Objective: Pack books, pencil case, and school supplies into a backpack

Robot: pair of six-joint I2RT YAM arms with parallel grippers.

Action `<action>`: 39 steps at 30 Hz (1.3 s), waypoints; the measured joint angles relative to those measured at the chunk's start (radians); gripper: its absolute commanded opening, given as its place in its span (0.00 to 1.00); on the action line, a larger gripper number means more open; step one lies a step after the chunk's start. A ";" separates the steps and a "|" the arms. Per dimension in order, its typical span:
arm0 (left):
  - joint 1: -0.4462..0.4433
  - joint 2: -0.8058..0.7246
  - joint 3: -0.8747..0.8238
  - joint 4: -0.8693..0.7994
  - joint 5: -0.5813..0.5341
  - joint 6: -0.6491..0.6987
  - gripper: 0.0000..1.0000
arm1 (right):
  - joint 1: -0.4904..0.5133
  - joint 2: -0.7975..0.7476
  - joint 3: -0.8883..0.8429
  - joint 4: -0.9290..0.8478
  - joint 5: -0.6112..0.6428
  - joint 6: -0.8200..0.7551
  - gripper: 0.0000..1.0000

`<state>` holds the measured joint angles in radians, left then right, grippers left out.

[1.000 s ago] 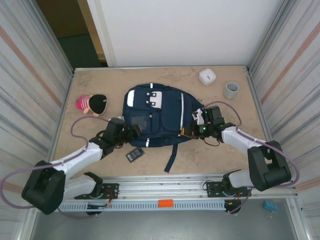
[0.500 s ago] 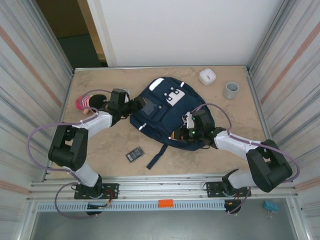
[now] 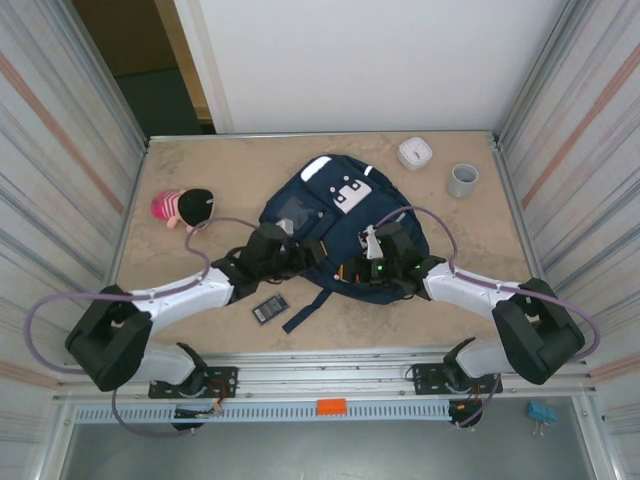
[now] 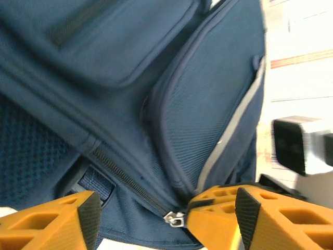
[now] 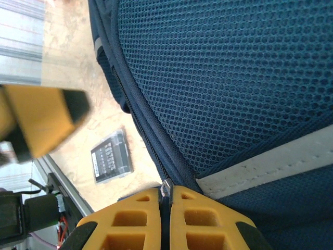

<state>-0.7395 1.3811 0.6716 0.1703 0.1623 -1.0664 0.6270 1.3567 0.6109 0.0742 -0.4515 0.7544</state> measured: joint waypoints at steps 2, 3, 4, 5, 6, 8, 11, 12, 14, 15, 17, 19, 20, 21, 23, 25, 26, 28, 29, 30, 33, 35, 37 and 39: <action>-0.009 0.056 -0.002 0.039 -0.001 -0.037 0.69 | 0.006 -0.004 0.001 0.000 0.008 -0.003 0.00; -0.012 0.082 -0.002 0.059 -0.002 -0.052 0.67 | 0.008 -0.006 0.001 -0.001 0.010 -0.003 0.00; -0.014 0.109 -0.002 0.081 -0.002 -0.067 0.64 | 0.010 -0.007 0.001 -0.001 0.011 -0.003 0.00; -0.014 0.132 -0.002 0.102 -0.001 -0.079 0.60 | 0.011 -0.009 0.001 -0.005 0.013 -0.003 0.00; -0.014 0.152 -0.002 0.124 0.000 -0.089 0.56 | 0.013 -0.010 0.002 -0.008 0.015 -0.003 0.00; -0.013 0.186 -0.002 0.172 0.003 -0.111 0.42 | 0.015 -0.010 0.005 -0.014 0.022 -0.005 0.00; -0.013 0.211 -0.002 0.211 0.002 -0.121 0.20 | 0.015 -0.015 0.007 -0.024 0.037 -0.007 0.00; -0.008 0.211 -0.002 0.216 0.002 -0.121 0.16 | 0.015 -0.020 0.008 -0.031 0.044 -0.008 0.00; 0.001 0.207 -0.002 0.223 0.012 -0.125 0.09 | 0.012 -0.041 0.008 -0.051 0.063 -0.014 0.00; 0.005 0.201 -0.002 0.222 0.020 -0.124 0.08 | 0.003 -0.053 0.008 -0.057 0.064 -0.014 0.00; 0.016 0.179 -0.003 0.216 0.035 -0.114 0.07 | -0.029 -0.083 0.003 -0.060 0.049 -0.014 0.00; 0.030 0.150 -0.003 0.203 0.058 -0.098 0.07 | -0.068 -0.116 -0.011 -0.054 0.013 -0.014 0.00; 0.039 0.132 -0.005 0.199 0.076 -0.088 0.07 | -0.088 -0.134 -0.019 -0.050 -0.008 -0.015 0.00; 0.049 0.115 -0.008 0.196 0.095 -0.078 0.07 | -0.105 -0.151 -0.028 -0.047 -0.028 -0.016 0.00; 0.073 0.087 -0.012 0.189 0.131 -0.058 0.07 | -0.134 -0.182 -0.038 -0.044 -0.071 -0.025 0.00; 0.107 0.066 -0.013 0.176 0.170 -0.036 0.07 | -0.150 -0.212 -0.047 -0.040 -0.104 -0.031 0.00; 0.122 0.057 -0.014 0.171 0.186 -0.029 0.07 | -0.151 -0.225 -0.049 -0.039 -0.116 -0.032 0.00; 0.157 0.040 -0.015 0.163 0.228 -0.013 0.07 | -0.149 -0.243 -0.052 -0.032 -0.135 -0.036 0.00; 0.167 0.035 -0.016 0.161 0.242 -0.010 0.07 | -0.146 -0.247 -0.052 -0.029 -0.142 -0.038 0.00; 0.177 0.034 -0.016 0.159 0.257 -0.006 0.07 | -0.137 -0.249 -0.052 -0.029 -0.143 -0.042 0.00; 0.193 0.034 -0.020 0.149 0.280 -0.004 0.08 | -0.085 -0.253 -0.052 -0.037 -0.100 -0.056 0.00; 0.200 0.038 -0.031 0.159 0.294 -0.011 0.09 | -0.048 -0.254 -0.052 -0.049 -0.053 -0.064 0.00; 0.204 0.048 -0.043 0.174 0.303 -0.023 0.10 | -0.003 -0.255 -0.045 -0.072 0.016 -0.086 0.00; 0.205 0.058 -0.047 0.180 0.309 -0.034 0.11 | 0.040 -0.260 -0.027 -0.107 0.088 -0.114 0.00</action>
<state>-0.5343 1.4395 0.6250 0.3500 0.4709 -1.1000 0.6670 1.0966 0.5838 -0.0330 -0.3634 0.6407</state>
